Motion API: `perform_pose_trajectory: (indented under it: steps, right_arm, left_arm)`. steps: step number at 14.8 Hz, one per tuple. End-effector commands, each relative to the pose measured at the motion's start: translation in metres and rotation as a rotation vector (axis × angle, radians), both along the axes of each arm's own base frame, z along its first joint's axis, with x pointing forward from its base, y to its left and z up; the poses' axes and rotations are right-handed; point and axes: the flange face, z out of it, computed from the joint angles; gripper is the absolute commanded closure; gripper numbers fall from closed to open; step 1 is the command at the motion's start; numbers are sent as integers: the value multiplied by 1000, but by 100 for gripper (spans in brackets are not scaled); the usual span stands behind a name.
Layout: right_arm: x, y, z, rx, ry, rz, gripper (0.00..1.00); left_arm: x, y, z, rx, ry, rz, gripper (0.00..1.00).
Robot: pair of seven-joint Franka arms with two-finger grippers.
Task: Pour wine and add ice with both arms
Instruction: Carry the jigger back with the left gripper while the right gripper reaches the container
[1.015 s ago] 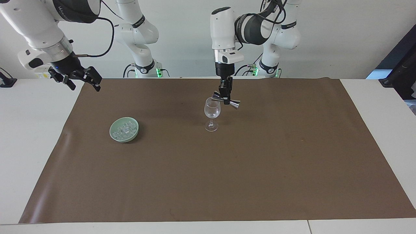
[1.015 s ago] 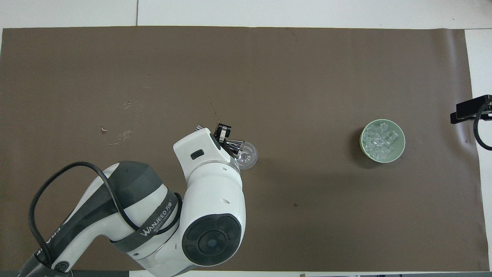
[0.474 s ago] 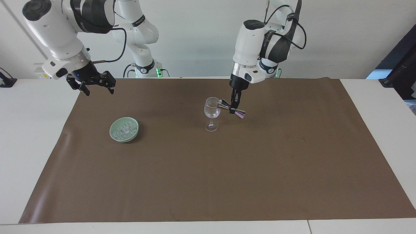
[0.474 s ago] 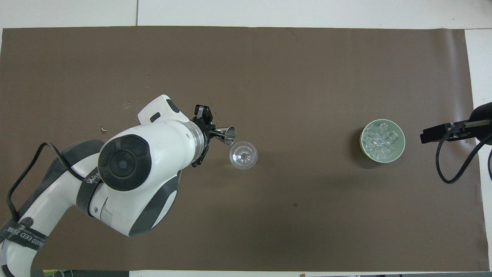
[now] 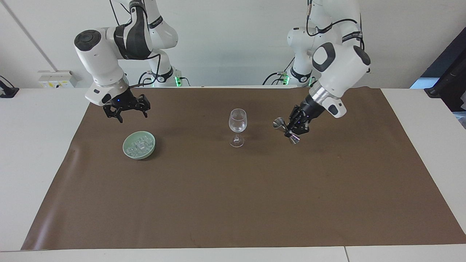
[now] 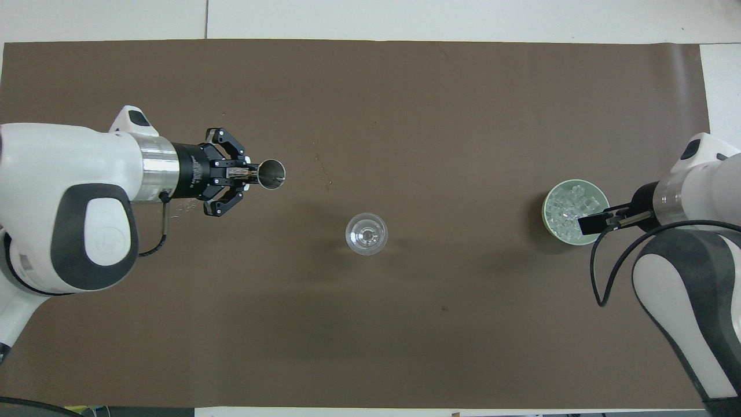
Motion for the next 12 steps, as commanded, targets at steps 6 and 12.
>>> perform_pose_trajectory:
  steps: [6,12]
  right_arm:
    - [2,-6,-60,1,-28,113,19]
    - [-5,-13,-91,-8,-52,202,19]
  left_arm:
    - [21,151,-53,-206,44,80,100]
    - [23,232,-107,-360,97,276,100]
